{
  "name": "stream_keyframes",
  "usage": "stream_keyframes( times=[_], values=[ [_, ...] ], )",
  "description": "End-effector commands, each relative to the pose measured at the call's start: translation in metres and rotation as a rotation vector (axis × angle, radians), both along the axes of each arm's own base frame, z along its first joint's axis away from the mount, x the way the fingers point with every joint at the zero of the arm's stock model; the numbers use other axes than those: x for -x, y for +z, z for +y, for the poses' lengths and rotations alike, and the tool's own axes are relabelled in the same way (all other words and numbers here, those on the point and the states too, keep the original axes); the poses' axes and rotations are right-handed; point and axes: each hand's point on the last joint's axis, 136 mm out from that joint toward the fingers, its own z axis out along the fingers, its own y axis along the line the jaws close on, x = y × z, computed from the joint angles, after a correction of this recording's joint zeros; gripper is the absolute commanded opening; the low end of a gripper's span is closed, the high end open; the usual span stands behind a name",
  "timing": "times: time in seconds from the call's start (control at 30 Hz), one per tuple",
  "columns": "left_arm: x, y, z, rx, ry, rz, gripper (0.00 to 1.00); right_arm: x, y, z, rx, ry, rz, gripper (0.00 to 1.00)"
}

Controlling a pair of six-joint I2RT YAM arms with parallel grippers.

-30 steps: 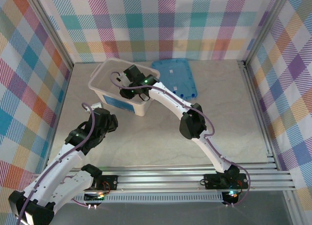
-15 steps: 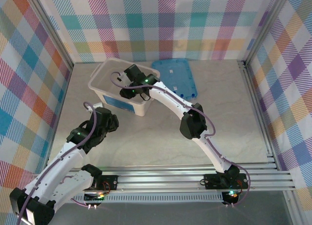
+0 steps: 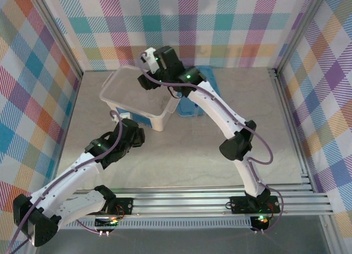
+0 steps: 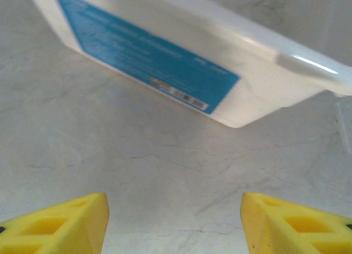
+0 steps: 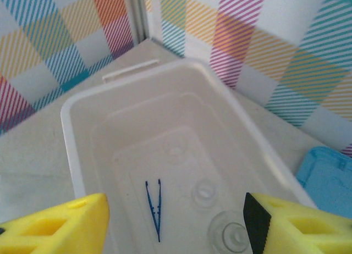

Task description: Organize the chemistry lab equipment

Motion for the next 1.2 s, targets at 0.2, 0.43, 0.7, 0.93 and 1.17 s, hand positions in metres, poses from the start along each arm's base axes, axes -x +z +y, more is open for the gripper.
stream_keyframes(
  times=[0.2, 0.43, 0.7, 0.93, 1.17],
  values=[
    [-0.008, 0.01, -0.074, -0.027, -0.182, -0.073, 0.64, 0.0, -0.012, -0.098, -0.125, -0.271, 0.262, 0.67],
    [-0.009, 0.003, -0.082, -0.035, -0.18, -0.064, 0.65, 0.044, -0.031, -0.14, -0.124, -0.344, 0.297, 0.66],
    [-0.019, 0.013, -0.069, -0.122, -0.14, -0.101, 0.65, 0.108, -0.109, -0.151, -0.003, -0.323, 0.447, 0.58],
    [-0.034, 0.021, -0.047, -0.068, -0.069, -0.096, 0.65, 0.144, -0.186, -0.14, 0.067, -0.317, 0.585, 0.54],
    [-0.046, 0.04, -0.025, -0.058, -0.007, -0.138, 0.66, 0.129, -0.225, -0.125, 0.087, -0.344, 0.616, 0.54]
  ],
)
